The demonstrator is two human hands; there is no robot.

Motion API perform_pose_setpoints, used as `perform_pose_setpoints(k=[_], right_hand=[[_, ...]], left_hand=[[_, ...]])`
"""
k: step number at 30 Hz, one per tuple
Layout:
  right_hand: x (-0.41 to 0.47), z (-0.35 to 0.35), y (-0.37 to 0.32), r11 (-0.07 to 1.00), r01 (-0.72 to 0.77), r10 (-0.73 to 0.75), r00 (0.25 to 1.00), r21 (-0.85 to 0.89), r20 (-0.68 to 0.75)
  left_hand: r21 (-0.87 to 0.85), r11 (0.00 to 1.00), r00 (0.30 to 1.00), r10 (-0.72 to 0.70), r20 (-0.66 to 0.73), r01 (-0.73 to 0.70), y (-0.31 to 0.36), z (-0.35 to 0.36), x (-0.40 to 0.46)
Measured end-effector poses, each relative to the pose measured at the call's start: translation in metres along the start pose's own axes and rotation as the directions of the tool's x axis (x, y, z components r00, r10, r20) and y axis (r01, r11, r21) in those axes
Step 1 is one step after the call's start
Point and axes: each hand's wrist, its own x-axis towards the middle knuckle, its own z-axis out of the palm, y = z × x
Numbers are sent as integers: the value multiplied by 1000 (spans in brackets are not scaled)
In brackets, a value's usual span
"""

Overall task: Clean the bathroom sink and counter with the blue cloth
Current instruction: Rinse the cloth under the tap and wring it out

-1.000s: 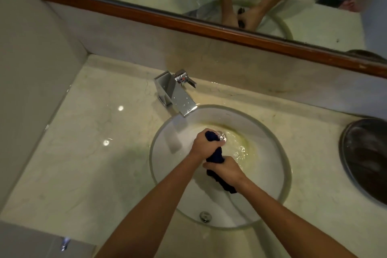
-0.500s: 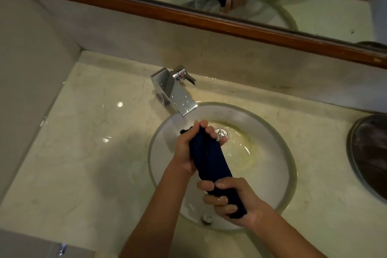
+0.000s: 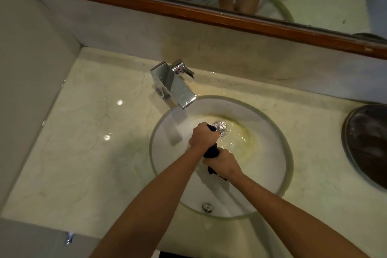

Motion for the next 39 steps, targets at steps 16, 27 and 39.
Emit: perform_pose_setpoints(k=[16, 27, 39], right_hand=[[-70, -29, 8, 281, -655, -681, 379, 701, 626], [-104, -19, 11, 246, -508, -830, 330, 825, 451], [-51, -46, -21, 832, -137, 5, 971, 537, 240]], left_hand=[[-931, 206, 563, 750, 348, 302, 8, -43, -72], [-895, 2, 424, 880, 213, 445, 28, -31, -94], [-551, 824, 953, 257, 159, -130, 37, -25, -34]])
